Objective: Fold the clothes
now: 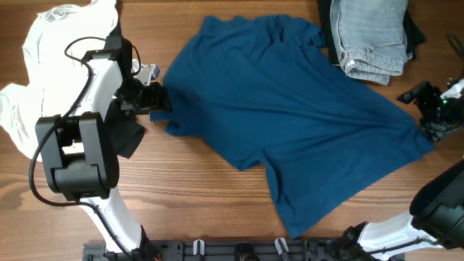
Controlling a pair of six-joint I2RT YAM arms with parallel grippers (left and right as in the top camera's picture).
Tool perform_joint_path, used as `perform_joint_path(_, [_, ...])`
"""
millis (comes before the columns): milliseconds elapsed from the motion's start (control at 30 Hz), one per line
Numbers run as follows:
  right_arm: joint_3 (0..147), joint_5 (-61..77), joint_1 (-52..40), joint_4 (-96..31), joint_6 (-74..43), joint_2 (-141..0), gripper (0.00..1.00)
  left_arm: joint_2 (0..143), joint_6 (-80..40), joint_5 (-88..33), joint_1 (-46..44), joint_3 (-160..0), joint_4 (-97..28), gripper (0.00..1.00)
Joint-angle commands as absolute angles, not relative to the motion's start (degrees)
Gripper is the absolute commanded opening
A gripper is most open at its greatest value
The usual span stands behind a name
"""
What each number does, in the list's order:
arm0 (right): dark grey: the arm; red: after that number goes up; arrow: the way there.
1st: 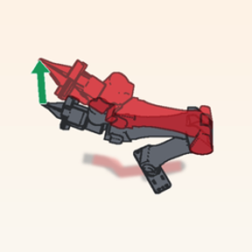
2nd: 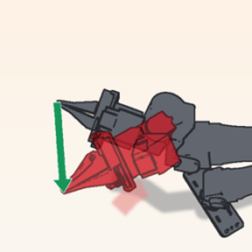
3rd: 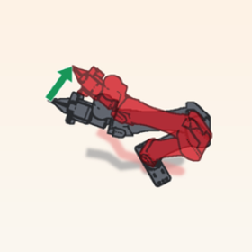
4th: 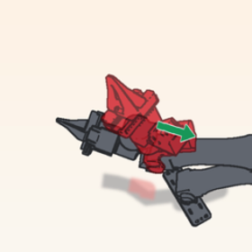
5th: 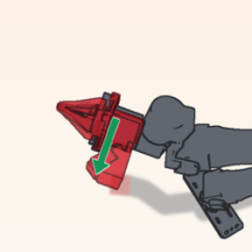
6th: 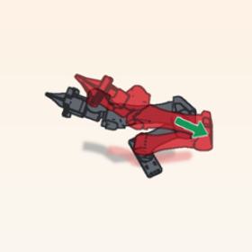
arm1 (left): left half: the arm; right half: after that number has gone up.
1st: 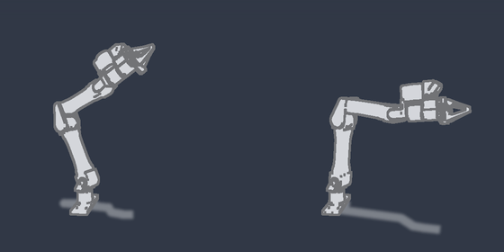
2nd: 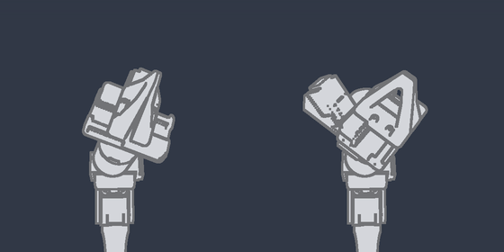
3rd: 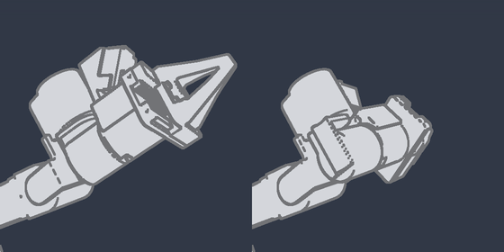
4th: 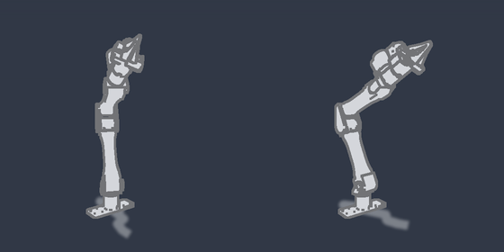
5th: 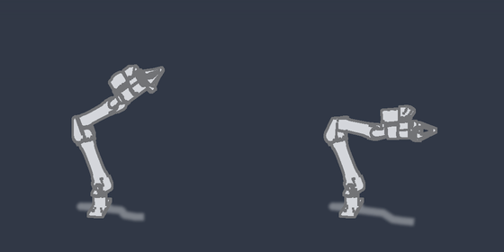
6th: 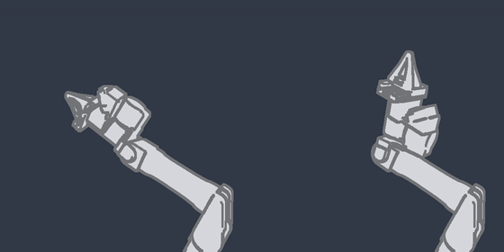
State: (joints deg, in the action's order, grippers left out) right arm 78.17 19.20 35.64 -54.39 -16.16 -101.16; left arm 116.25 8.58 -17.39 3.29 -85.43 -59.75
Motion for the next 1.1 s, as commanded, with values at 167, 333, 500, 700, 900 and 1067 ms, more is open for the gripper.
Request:
perform_joint_path(167, [79.29,23.88,27.66,-54.24,-12.60,-101.69,0.92,115.31,8.51,-13.41,3.22,-80.68,-55.86,0.69])
perform_joint_path(333, [79.29,23.86,24.25,-53.39,-12.60,-101.69,0.92,115.31,7.01,-13.41,3.22,-76.03,-50.19,0.68])
perform_joint_path(500, [79.29,23.88,22.96,-53.41,-12.62,-101.69,0.92,115.26,5.50,-13.87,3.22,-75.22,-49.74,0.22])
perform_joint_path(700, [79.29,24.10,21.67,-53.93,-12.58,-101.69,0.89,112.03,2.22,-13.85,3.29,-78.48,-54.85,0.04])
perform_joint_path(900, [79.29,24.10,18.90,-55.20,-12.12,-101.69,0.88,102.30,-1.34,-8.01,3.29,-85.67,-64.25,0.04])
perform_joint_path(1067, [79.29,24.71,14.55,-56.31,-11.97,-101.69,0.87,92.07,-6.85,2.96,3.64,-86.72,-68.10,0.04])
